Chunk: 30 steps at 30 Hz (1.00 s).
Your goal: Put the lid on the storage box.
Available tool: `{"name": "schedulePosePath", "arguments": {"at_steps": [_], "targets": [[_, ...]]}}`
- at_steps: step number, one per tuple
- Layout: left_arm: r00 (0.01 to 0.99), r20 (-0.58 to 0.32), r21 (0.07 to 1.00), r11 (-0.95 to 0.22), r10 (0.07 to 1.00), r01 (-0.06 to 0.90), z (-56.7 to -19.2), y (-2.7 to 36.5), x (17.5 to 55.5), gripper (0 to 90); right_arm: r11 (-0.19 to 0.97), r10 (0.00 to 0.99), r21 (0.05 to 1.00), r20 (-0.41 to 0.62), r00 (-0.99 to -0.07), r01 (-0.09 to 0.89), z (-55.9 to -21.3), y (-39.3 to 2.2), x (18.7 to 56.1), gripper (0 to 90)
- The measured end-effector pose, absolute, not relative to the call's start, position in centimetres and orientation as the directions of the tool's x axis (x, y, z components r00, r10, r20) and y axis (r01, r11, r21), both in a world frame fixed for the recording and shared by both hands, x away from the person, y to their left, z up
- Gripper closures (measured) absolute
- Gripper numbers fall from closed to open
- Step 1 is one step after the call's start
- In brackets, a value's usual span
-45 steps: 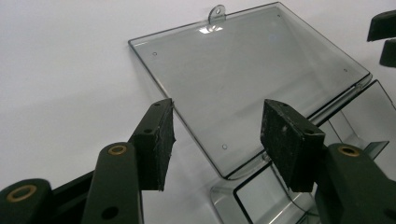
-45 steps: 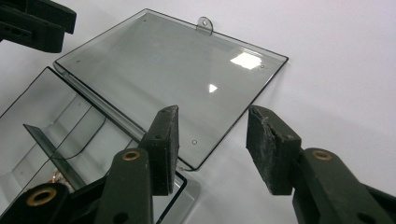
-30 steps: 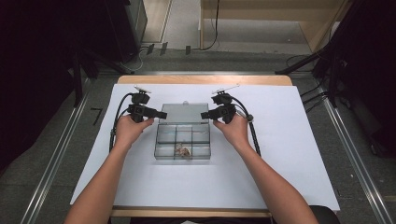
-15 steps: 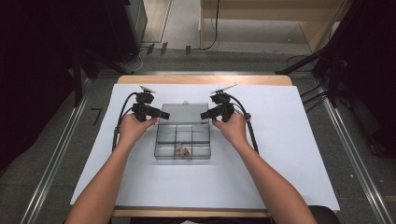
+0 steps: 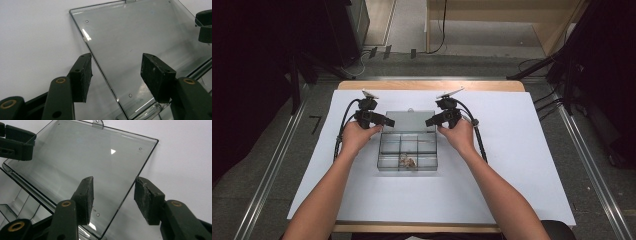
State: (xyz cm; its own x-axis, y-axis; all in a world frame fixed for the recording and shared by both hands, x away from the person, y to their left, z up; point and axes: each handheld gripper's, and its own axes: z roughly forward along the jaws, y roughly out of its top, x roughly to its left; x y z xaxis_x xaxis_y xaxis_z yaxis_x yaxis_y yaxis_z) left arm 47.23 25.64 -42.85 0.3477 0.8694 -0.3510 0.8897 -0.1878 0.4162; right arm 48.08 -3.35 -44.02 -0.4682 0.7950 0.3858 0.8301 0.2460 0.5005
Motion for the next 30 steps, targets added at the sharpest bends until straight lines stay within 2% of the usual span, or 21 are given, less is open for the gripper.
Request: {"name": "schedulePosePath", "arguments": {"at_steps": [10,14,22,28,30], "targets": [[0.308,-0.413,0.363,-0.155,0.857,0.919,-43.20,25.64,47.77,39.8,0.231,0.795,0.480,0.409,-0.449,0.846,-44.21,-3.31,48.45,47.6],[0.305,-0.391,0.340,-0.171,0.868,0.925,-42.94,25.13,48.07,37.7,0.226,0.797,0.471,0.414,-0.440,0.853,-44.23,-3.28,48.55,47.2],[0.301,-0.397,0.337,-0.167,0.867,0.927,-42.95,25.15,48.11,37.7,0.187,0.791,0.425,0.470,-0.392,0.886,-44.51,-3.28,48.83,43.2],[0.303,-0.409,0.346,-0.161,0.861,0.924,-42.83,25.24,48.08,39.4,0.163,0.774,0.403,0.514,-0.370,0.901,-44.63,-3.45,48.97,45.6],[0.312,-0.401,0.357,-0.167,0.861,0.919,-42.74,25.23,48.02,39.9,0.172,0.781,0.421,0.493,-0.384,0.891,-44.33,-3.28,48.82,46.0]]}}
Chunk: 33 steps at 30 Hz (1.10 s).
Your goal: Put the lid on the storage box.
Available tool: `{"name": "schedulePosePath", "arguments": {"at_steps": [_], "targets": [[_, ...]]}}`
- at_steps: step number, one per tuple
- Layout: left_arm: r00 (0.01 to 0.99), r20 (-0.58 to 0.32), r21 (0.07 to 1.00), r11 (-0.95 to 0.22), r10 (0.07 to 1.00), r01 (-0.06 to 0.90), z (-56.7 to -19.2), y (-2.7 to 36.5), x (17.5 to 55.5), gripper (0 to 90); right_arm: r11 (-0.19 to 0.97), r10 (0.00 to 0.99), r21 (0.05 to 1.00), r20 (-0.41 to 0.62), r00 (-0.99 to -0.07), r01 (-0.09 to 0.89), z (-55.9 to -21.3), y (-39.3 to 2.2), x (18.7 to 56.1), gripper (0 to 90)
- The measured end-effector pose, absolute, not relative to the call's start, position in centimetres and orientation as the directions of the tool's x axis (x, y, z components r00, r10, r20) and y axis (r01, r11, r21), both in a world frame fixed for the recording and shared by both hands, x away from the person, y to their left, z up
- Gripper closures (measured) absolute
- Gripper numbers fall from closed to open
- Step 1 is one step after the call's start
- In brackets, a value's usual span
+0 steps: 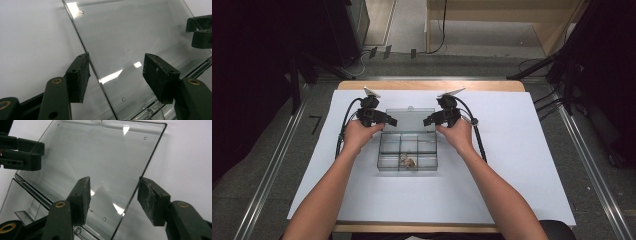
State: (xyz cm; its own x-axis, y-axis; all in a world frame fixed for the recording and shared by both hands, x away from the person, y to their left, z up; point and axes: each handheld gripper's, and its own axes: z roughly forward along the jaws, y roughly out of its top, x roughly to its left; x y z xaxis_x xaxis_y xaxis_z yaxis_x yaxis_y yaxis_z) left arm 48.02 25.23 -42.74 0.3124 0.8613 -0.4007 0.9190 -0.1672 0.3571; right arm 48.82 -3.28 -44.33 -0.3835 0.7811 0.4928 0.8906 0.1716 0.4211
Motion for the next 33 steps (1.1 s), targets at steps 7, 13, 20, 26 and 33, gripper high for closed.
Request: {"name": "schedulePosePath", "arguments": {"at_steps": [7,13,20,26,33], "targets": [[0.330,-0.379,0.386,-0.177,0.864,0.905,-42.3,25.1,47.8,41.6,0.197,0.794,0.462,0.442,-0.417,0.865,-43.7,-3.1,48.5,47.4],[0.338,-0.377,0.402,-0.177,0.862,0.898,-42.0,25.2,47.7,41.7,0.210,0.800,0.477,0.417,-0.430,0.854,-43.3,-2.9,48.2,48.2],[0.344,-0.377,0.429,-0.168,0.860,0.888,-41.4,25.2,47.5,42.0,0.217,0.798,0.499,0.404,-0.446,0.839,-42.7,-3.0,47.9,49.2],[0.366,-0.362,0.450,-0.183,0.857,0.874,-40.8,25.3,47.2,42.4,0.219,0.794,0.514,0.401,-0.458,0.830,-42.2,-3.2,47.7,49.9],[0.376,-0.360,0.471,-0.182,0.854,0.863,-40.1,25.3,46.9,42.8,0.218,0.791,0.536,0.393,-0.469,0.816,-41.5,-3.4,47.3,53.0]]}}
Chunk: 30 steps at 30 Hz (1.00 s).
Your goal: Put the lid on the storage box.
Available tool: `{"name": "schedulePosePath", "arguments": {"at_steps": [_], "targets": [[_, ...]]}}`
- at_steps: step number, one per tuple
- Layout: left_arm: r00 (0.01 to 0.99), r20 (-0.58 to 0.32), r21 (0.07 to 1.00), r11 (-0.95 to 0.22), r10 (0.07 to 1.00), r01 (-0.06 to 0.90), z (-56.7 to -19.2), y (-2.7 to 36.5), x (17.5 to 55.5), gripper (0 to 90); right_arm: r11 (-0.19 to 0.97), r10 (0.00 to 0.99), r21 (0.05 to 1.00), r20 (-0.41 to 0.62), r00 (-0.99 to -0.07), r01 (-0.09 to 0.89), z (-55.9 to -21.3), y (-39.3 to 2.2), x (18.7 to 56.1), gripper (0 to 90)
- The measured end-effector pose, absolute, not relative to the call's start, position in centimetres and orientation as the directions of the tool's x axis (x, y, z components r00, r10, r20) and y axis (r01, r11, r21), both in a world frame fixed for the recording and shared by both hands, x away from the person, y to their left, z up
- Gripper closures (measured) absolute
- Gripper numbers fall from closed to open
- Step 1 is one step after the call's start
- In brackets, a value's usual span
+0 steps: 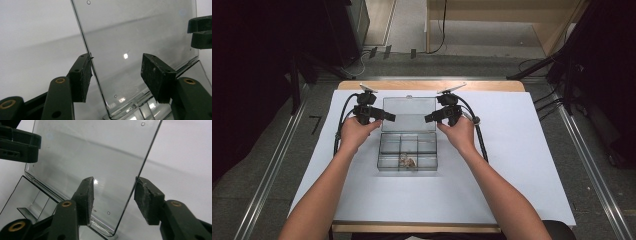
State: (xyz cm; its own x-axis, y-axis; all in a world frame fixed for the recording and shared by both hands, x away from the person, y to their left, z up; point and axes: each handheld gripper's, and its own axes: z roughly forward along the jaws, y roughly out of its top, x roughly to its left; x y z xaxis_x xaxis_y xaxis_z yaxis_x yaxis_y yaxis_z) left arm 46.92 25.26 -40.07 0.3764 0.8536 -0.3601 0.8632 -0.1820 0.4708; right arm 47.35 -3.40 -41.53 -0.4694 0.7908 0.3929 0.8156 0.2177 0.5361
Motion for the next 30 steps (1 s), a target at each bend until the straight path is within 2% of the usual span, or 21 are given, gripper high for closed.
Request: {"name": "schedulePosePath", "arguments": {"at_steps": [6,30], "targets": [[0.391,-0.348,0.490,-0.190,0.852,0.851,-39.4,25.2,46.6,42.7,0.235,0.797,0.562,0.355,-0.488,0.793,-40.9,-3.2,46.8,53.7],[0.439,-0.330,0.562,-0.200,0.836,0.803,-37.9,25.7,44.8,50.0,0.243,0.773,0.620,0.341,-0.535,0.746,-39.4,-3.9,45.3,59.0]]}}
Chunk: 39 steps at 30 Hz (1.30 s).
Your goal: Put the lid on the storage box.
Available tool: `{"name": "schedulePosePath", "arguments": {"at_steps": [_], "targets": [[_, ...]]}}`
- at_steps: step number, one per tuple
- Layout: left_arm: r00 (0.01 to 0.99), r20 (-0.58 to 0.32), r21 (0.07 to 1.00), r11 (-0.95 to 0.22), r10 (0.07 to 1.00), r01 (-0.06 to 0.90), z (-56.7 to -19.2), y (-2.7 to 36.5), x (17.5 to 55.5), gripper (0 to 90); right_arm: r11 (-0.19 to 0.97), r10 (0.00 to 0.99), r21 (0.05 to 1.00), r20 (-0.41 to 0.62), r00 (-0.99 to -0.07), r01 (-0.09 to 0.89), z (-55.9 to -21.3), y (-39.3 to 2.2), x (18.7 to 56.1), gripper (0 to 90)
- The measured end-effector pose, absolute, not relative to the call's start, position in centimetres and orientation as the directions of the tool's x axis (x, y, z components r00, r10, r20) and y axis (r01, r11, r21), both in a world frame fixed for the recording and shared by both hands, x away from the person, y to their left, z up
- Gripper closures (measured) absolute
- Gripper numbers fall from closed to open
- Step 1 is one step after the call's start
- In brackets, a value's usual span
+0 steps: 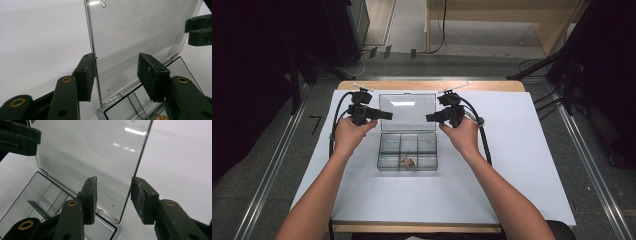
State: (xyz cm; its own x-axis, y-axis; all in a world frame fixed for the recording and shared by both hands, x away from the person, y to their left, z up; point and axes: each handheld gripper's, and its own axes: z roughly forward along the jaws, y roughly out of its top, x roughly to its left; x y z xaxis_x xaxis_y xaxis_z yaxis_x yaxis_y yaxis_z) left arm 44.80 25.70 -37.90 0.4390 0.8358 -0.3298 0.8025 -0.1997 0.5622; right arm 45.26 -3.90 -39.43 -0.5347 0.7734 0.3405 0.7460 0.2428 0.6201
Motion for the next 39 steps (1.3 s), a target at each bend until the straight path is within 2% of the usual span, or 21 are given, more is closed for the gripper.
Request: {"name": "schedulePosePath", "arguments": {"at_steps": [21,39], "targets": [[0.497,-0.322,0.619,-0.217,0.806,0.754,-36.9,26.0,42.6,56.0,0.251,0.747,0.681,0.316,-0.585,0.688,-38.3,-4.6,43.2,65.9],[0.517,-0.302,0.638,-0.234,0.801,0.734,-36.5,26.3,41.2,55.6,0.270,0.737,0.695,0.296,-0.608,0.666,-38.1,-4.8,42.1,66.8]]}}
